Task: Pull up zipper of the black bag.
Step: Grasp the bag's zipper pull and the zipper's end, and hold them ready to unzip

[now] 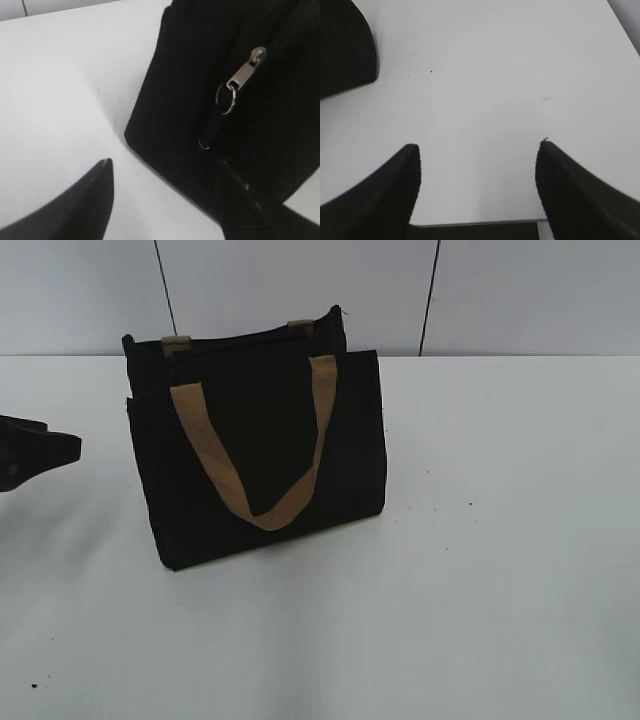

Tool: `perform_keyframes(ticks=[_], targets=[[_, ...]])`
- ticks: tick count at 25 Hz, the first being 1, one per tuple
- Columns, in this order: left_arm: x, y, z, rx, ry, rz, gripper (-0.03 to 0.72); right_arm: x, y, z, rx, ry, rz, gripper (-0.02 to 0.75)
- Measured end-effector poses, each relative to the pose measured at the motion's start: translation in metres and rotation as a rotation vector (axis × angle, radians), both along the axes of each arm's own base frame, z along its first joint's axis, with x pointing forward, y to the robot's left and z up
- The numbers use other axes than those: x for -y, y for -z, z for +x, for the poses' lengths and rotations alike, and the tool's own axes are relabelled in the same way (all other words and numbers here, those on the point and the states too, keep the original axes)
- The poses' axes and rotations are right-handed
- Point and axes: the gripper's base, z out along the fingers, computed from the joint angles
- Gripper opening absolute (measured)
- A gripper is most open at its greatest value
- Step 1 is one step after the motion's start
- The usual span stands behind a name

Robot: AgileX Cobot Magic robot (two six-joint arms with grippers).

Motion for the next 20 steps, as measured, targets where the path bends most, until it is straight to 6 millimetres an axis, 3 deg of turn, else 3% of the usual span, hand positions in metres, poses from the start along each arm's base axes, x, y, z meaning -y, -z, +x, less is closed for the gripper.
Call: perform_keyframes(ticks=[9,15,20], targets=[[0.017,0.049,0.022,0.023,0.25,0.039,0.49,0.0,0.0,0.0,0.0,0.0,0.0,0.546],[0.024,0.058,0.045,0.061,0.309,0.05,0.49,0.0,0.0,0.0,0.0,0.0,0.0,0.546],[0.036,0.06,0.053,0.075,0.354,0.032,0.49,0.0,0.0,0.0,0.0,0.0,0.0,0.546]])
